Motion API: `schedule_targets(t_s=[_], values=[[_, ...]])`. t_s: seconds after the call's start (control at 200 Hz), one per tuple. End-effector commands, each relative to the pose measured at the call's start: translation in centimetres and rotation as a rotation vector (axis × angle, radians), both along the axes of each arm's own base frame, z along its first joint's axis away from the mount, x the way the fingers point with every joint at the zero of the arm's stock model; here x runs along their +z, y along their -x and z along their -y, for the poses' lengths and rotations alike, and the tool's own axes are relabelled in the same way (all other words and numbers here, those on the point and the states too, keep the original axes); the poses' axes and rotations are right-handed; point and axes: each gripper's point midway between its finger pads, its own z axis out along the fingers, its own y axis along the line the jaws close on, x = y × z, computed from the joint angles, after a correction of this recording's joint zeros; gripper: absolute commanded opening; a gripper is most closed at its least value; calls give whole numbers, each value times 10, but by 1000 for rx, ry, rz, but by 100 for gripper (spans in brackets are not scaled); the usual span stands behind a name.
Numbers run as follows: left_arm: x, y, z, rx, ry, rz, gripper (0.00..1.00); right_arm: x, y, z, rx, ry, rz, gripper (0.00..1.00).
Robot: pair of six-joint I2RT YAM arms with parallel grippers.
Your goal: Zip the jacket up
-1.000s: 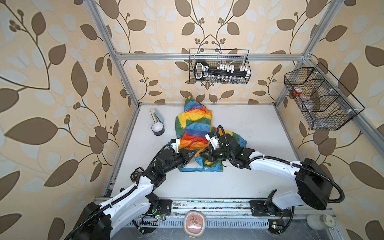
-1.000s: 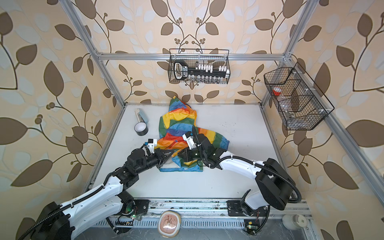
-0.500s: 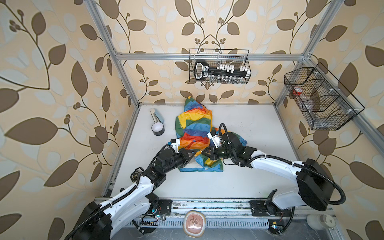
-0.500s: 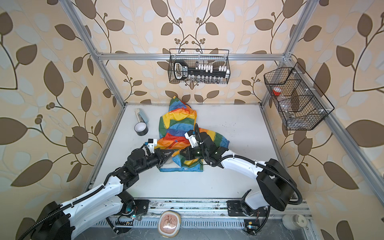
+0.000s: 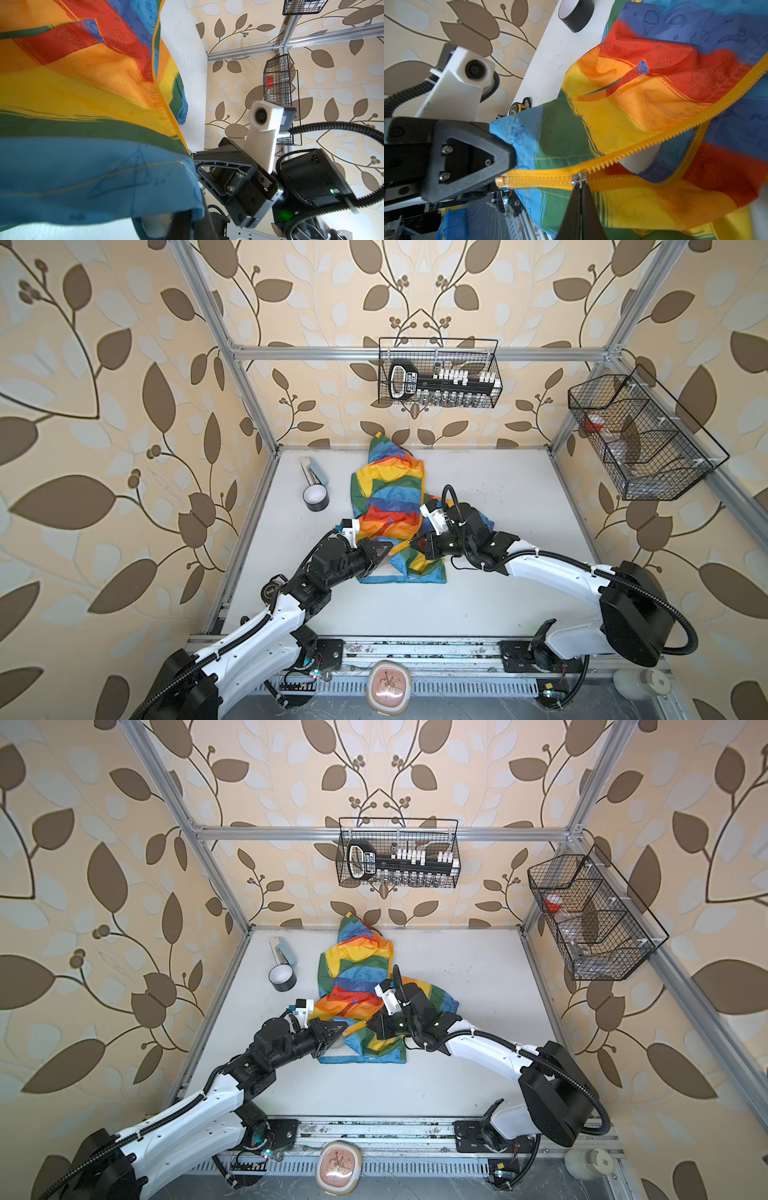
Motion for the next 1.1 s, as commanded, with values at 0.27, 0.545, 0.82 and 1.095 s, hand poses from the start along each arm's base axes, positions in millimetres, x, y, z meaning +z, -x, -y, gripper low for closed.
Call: schedule_targets(t_s=[0.27, 0.545, 0.82, 1.095], values=[[27, 0, 0, -20, -35, 83, 0, 9, -16, 19, -59, 55, 64, 0], [24, 1, -4, -26, -113, 84, 0, 11, -23, 27, -76, 81, 81, 0], [15, 1, -13, -5, -207, 81, 0, 25, -34, 30, -95, 86, 108, 0], [15, -5, -27, 41, -332, 93, 0, 37, -43, 33, -111, 78, 126, 0]])
